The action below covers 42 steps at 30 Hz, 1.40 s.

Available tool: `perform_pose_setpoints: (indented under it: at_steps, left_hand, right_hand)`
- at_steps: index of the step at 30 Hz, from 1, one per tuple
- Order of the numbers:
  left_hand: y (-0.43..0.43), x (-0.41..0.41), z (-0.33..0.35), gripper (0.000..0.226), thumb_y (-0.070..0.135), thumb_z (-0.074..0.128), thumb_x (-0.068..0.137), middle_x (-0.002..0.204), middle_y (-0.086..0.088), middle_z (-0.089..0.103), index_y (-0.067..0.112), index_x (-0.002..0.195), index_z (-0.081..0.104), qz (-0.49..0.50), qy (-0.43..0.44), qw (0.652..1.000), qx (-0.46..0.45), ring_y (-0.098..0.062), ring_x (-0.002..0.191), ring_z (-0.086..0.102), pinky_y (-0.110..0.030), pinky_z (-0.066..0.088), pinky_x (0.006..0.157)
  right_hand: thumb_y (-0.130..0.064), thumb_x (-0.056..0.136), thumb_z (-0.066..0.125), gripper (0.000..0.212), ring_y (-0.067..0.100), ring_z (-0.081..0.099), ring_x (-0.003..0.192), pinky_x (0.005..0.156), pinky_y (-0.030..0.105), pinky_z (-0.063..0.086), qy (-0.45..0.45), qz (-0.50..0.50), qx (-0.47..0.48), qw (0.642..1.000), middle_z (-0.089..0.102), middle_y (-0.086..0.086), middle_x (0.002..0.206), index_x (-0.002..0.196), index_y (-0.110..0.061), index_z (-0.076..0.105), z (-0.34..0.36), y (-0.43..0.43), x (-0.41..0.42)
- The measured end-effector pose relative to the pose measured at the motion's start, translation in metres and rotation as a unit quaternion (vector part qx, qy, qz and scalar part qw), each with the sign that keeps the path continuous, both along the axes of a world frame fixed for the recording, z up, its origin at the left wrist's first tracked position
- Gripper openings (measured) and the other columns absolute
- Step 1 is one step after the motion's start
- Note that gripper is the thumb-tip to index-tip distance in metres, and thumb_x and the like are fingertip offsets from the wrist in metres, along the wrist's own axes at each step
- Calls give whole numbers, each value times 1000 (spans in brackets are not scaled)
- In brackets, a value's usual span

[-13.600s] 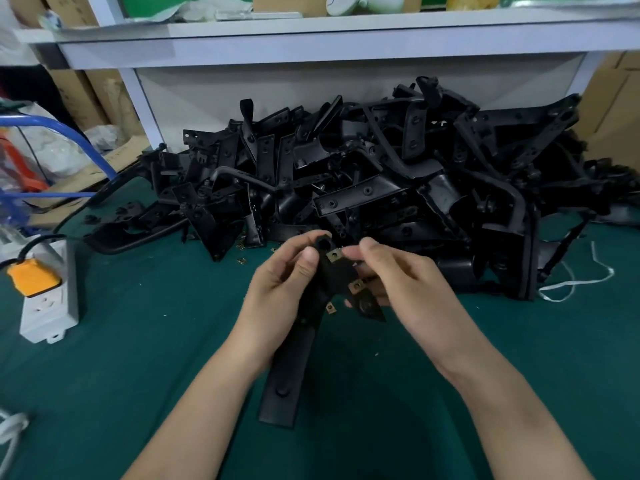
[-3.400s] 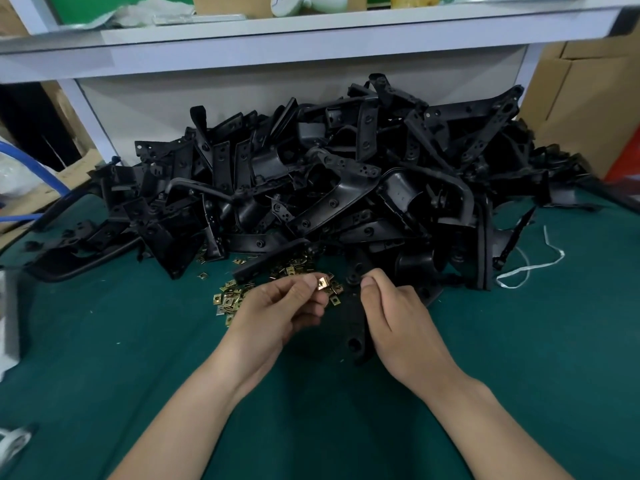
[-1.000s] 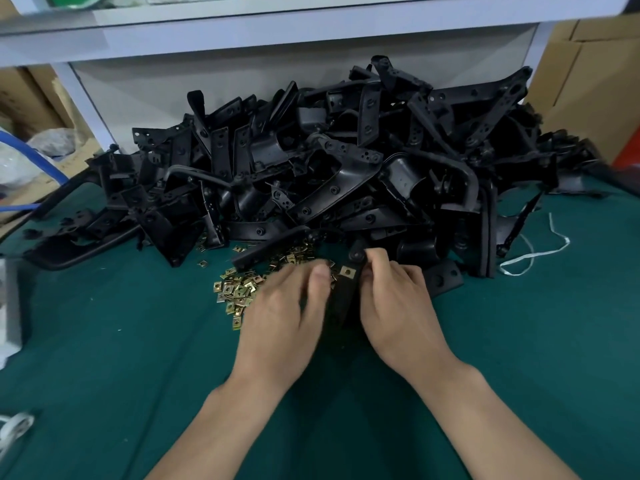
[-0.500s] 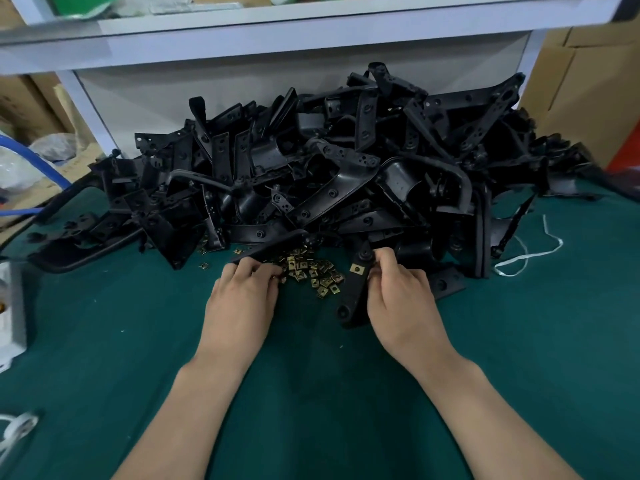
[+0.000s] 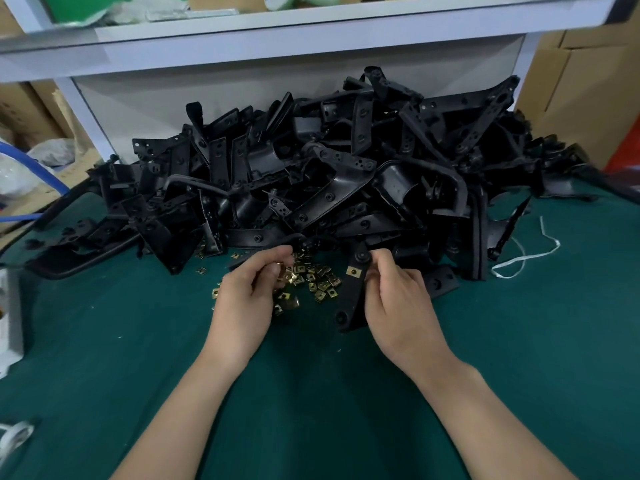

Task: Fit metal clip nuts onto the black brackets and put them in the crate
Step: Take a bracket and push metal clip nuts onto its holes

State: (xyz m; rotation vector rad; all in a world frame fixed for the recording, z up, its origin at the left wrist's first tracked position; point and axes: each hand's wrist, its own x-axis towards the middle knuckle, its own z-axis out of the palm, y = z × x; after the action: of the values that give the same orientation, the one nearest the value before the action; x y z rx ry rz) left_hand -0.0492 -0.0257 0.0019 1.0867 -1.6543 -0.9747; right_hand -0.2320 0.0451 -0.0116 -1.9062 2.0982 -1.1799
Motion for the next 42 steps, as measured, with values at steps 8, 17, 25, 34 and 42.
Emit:
perform_pose_setpoints:
  at_steps: [8,17,25,34,42]
  left_hand:
    - [-1,-3,1,24,5,49,105,112,1,76,15,123,61,-47,180,978,97,-18,102,74,-21,57,86]
    - [3,-6,-1,14,28,69,86,80,3,75,35,92,79,-82,117,985,102,-9,78,70,-17,55,76]
    - [11,-13,-3,14,31,67,90,82,10,76,43,94,74,-87,45,994,55,-6,82,69,-14,52,77]
    - [18,-25,-3,19,13,63,98,86,15,74,30,94,71,-14,54,998,9,0,81,67,-9,49,72]
    - [11,-21,-5,14,7,49,104,83,4,74,11,102,62,6,279,954,107,-10,79,70,-20,57,75]
  right_hand:
    - [-18,104,29,31,3,50,63,86,34,41,-20,30,-11,999,42,-17,60,124,-12,51,0,1,-1]
    - [-20,104,49,38,19,60,91,83,27,43,-67,71,51,994,71,-6,89,139,-34,52,-10,-7,-4]
    - [-35,104,42,17,18,58,81,76,35,48,-100,110,54,987,68,-9,81,109,-36,58,-13,-8,0]
    - [-46,100,34,26,19,56,91,79,37,46,-113,104,48,987,67,-6,91,117,-39,52,-12,-8,8]
    - [-31,97,48,21,20,58,84,65,30,40,-143,33,3,989,64,-5,85,118,-34,49,-7,-6,0]
